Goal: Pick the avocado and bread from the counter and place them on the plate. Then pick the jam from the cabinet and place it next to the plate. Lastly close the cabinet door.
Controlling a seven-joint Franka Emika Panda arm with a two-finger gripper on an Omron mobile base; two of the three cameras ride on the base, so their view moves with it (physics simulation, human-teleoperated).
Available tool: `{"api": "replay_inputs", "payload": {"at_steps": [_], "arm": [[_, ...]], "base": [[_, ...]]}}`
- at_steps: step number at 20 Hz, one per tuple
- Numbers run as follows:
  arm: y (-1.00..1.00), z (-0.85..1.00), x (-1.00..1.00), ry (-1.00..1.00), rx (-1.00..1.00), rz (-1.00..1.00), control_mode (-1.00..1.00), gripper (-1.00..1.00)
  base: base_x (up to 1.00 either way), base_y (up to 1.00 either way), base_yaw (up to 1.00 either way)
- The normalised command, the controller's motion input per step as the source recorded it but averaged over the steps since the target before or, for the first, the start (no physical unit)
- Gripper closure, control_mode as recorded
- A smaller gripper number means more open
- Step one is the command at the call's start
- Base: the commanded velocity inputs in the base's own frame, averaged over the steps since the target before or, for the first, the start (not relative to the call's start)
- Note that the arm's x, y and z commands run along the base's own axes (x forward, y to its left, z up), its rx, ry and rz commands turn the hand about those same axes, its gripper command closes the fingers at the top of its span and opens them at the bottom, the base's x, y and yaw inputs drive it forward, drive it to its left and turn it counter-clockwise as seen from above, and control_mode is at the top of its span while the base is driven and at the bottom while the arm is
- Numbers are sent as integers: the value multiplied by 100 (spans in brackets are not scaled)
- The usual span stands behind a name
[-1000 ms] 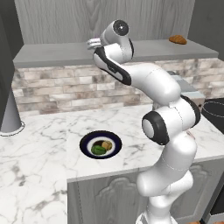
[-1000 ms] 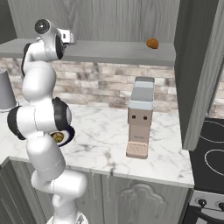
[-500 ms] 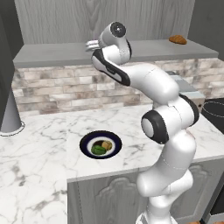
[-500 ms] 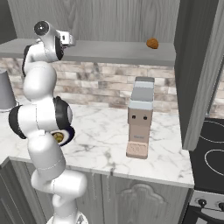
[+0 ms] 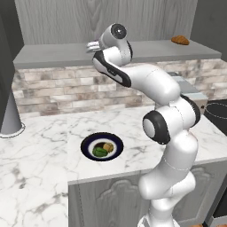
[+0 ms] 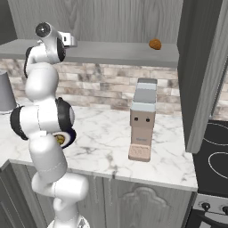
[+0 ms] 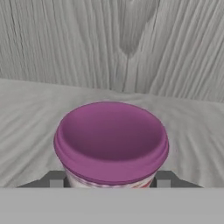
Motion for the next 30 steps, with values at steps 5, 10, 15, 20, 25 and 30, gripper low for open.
{"api": "replay_inputs", "payload": {"at_steps": [5, 10, 15, 20, 25, 30], "arm": [[0, 9, -43, -9, 1, 0, -100, 100], [0, 16, -100, -10, 6, 0, -100, 100], [-4, 26, -100, -4, 11, 2, -100, 100], [-10, 46, -100, 0, 15, 4, -100, 100], [-17, 28, -100, 3, 6, 6, -100, 100], [-24, 0, -100, 7, 0, 2, -100, 100]], "base": [[0, 0, 0], [0, 0, 0], [0, 0, 0], [0, 0, 0], [0, 0, 0], [0, 0, 0]]}}
